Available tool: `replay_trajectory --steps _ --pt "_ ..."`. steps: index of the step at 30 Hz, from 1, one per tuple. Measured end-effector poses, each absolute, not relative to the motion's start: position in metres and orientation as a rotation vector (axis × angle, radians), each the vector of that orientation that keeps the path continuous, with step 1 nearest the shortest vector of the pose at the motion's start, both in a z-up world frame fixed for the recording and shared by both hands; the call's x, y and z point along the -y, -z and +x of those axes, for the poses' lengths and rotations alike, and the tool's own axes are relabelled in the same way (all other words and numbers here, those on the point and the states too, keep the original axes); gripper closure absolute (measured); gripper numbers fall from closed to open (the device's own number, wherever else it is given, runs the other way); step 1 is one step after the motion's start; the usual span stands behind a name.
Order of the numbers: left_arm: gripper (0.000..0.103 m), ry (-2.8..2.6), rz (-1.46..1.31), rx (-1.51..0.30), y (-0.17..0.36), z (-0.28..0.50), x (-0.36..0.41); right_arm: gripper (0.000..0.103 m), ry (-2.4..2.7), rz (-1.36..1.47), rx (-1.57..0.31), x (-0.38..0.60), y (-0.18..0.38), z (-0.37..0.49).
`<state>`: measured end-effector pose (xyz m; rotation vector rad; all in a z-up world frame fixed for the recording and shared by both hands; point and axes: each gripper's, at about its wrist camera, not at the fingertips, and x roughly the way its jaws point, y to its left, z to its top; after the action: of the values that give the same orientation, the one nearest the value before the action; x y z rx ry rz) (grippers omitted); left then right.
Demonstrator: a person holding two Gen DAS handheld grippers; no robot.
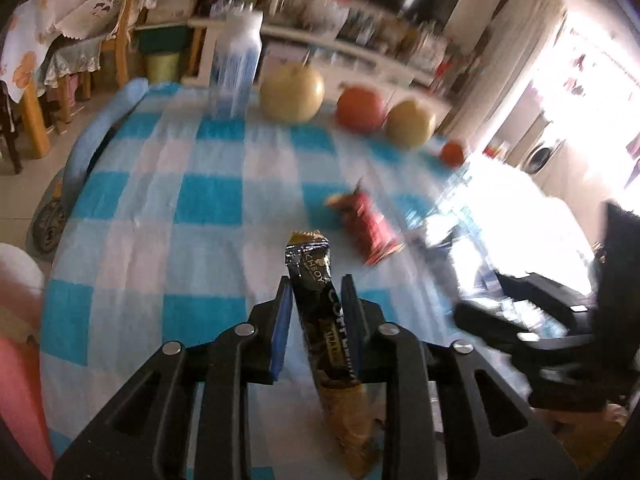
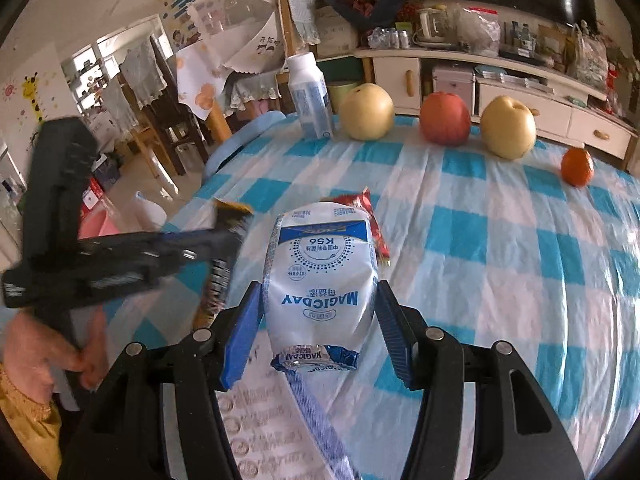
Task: Collect trash
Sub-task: 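Lift the coffee stick and milk bag and carry them toward the pink bucket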
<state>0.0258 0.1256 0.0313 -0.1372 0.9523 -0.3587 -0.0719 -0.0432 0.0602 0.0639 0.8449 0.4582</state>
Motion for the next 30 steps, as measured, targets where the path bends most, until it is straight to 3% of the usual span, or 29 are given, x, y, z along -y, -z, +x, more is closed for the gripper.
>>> replay_trajectory --steps 3,5,11,13,15,17,21,30 --pt "0.050 0.337 -0.060 -0.980 -0.026 0.021 -0.113 0.045 -0.449 0.080 -0.844 0.052 -0.062 -0.077" --pt "0.046 0.324 -0.009 -0.999 -0.022 0.016 -0.105 0.045 -0.446 0.084 -0.838 0.056 -0.064 -0.079" --pt "0.046 0.298 0.112 -1.018 -0.012 0.000 -0.088 0.045 -0.437 0.093 -0.820 0.061 -0.068 -0.077" --pt "0.053 0.289 0.123 -1.007 -0.011 -0.002 -0.086 0.045 -0.434 0.096 -0.819 0.062 -0.068 -0.077" --pt "0.072 0.280 0.154 -0.990 -0.012 -0.004 -0.082 0.045 -0.434 0.098 -0.817 0.063 -0.068 -0.077" --pt "0.079 0.294 0.142 -0.987 -0.013 -0.005 -0.081 0.045 -0.434 0.096 -0.815 0.062 -0.068 -0.078" --pt "0.086 0.301 0.130 -0.973 -0.015 -0.007 -0.081 0.045 -0.437 0.091 -0.807 0.060 -0.070 -0.080" --pt "0.088 0.315 -0.032 -0.913 -0.037 -0.012 -0.118 0.045 -0.451 0.069 -0.786 0.045 -0.080 -0.087"
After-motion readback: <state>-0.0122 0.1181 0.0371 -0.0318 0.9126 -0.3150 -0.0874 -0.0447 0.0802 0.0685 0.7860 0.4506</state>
